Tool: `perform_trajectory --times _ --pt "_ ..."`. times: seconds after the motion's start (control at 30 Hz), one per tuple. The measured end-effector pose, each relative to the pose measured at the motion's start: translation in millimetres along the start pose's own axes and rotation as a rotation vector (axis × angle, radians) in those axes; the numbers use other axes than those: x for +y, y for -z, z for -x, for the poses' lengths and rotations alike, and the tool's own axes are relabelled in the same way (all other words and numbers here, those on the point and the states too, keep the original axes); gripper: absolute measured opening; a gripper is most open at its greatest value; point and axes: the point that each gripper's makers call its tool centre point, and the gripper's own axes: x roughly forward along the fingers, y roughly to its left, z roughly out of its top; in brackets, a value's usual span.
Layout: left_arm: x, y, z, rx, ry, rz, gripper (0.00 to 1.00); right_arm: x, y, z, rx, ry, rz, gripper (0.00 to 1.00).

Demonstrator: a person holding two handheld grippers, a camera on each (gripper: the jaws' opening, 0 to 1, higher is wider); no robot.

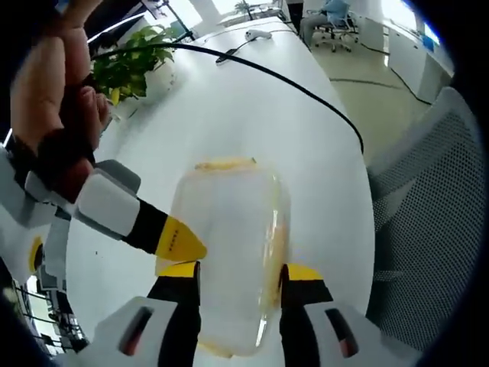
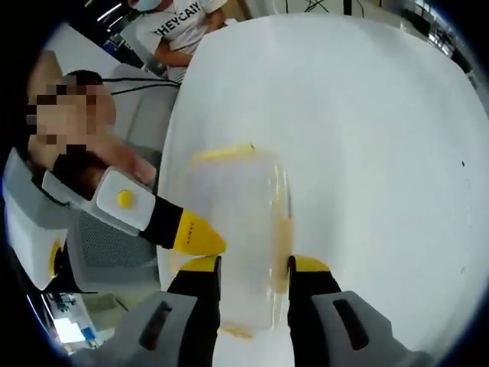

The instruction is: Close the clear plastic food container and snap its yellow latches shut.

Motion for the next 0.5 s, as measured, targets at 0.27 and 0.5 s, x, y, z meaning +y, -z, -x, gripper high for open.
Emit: perform_trajectory --times 0.27,0.5 --pt "0.7 -1.2 2 0.014 0.008 -0.006 0.36 1 -0.5 6 -0.053 0.117 0.046 0.31" --pt "-12.0 0.9 6 0.015 0.121 -0.065 0.50 2 0.7 10 -0.151 0.203 0.078 0.32"
